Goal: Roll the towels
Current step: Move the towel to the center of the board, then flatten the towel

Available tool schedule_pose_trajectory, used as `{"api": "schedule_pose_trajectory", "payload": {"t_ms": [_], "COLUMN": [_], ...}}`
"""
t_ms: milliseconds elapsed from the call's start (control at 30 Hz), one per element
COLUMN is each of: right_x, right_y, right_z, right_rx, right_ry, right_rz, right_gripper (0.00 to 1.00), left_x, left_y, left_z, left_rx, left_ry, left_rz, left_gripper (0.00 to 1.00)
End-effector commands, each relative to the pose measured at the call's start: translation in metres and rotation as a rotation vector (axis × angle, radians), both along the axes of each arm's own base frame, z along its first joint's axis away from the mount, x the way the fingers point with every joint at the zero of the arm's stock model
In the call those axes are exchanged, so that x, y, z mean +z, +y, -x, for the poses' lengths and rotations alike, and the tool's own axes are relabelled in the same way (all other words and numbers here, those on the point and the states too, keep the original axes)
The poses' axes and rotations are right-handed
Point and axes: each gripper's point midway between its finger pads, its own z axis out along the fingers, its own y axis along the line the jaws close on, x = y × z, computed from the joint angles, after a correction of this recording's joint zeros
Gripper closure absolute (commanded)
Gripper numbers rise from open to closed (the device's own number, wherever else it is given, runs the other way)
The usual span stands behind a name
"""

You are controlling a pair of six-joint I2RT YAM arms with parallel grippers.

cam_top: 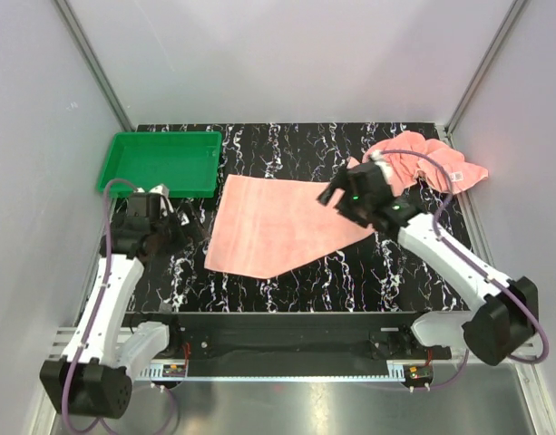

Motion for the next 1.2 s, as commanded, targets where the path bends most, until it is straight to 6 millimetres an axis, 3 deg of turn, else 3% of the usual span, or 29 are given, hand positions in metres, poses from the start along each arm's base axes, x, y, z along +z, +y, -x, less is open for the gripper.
{"api": "schedule_pose_trajectory", "payload": {"t_ms": [0,67,200,267,333,367,500,533,600,633,733,867,1167], "right_x": [-0.024,-0.026,-0.025,-0.033,-0.029,-0.029,-0.031,-0.032,-0.035,-0.036,-0.037,-0.04,-0.041], "right_y": [-0.065,-0.094,-0.111,-0.114,-0.122,-0.123,-0.129,-0.132,-0.136,-0.139,-0.142,-0.141,-0.137], "right_z": [-0.008,-0.024,-0.056,-0.066,-0.079,-0.086,-0.094,-0.094,-0.09,-0.089,-0.079,-0.069,-0.063], "right_rx": [-0.141,-0.21,-0.215,-0.207,-0.221,-0.224,-0.205,-0.2,-0.199,-0.201,-0.194,-0.183,-0.15], "right_ry": [0.042,0.042,0.069,0.107,0.1,0.101,0.118,0.117,0.121,0.122,0.124,0.121,0.122], "right_rz": [0.052,0.065,0.054,0.056,0.034,0.026,-0.011,-0.004,0.002,0.003,0.003,0.0,-0.007], "right_gripper": [0.01,0.0,0.0,0.0,0.0,0.0,0.0,0.0,0.0,0.0,0.0,0.0,0.02], "left_x": [-0.012,-0.022,-0.005,0.016,0.023,0.027,0.019,0.014,0.003,-0.012,-0.044,-0.069,-0.099], "left_y": [-0.004,-0.006,-0.008,-0.024,-0.032,-0.048,-0.07,-0.074,-0.075,-0.077,-0.077,-0.074,-0.063], "left_z": [-0.013,-0.023,-0.069,-0.109,-0.138,-0.166,-0.217,-0.241,-0.266,-0.282,-0.294,-0.296,-0.299], "left_rx": [0.061,0.083,0.117,0.079,0.052,0.022,-0.022,-0.029,-0.033,-0.045,-0.073,-0.083,-0.082], "left_ry": [0.023,0.041,-0.043,-0.09,-0.089,-0.087,-0.031,-0.017,-0.007,0.026,0.083,0.108,0.146], "left_rz": [0.053,0.07,0.062,0.069,0.007,-0.021,-0.113,-0.145,-0.197,-0.223,-0.269,-0.294,-0.35], "left_gripper": [0.01,0.01,0.01,0.01,0.01,0.01,0.01,0.01,0.01,0.01,0.01,0.01,0.01]}}
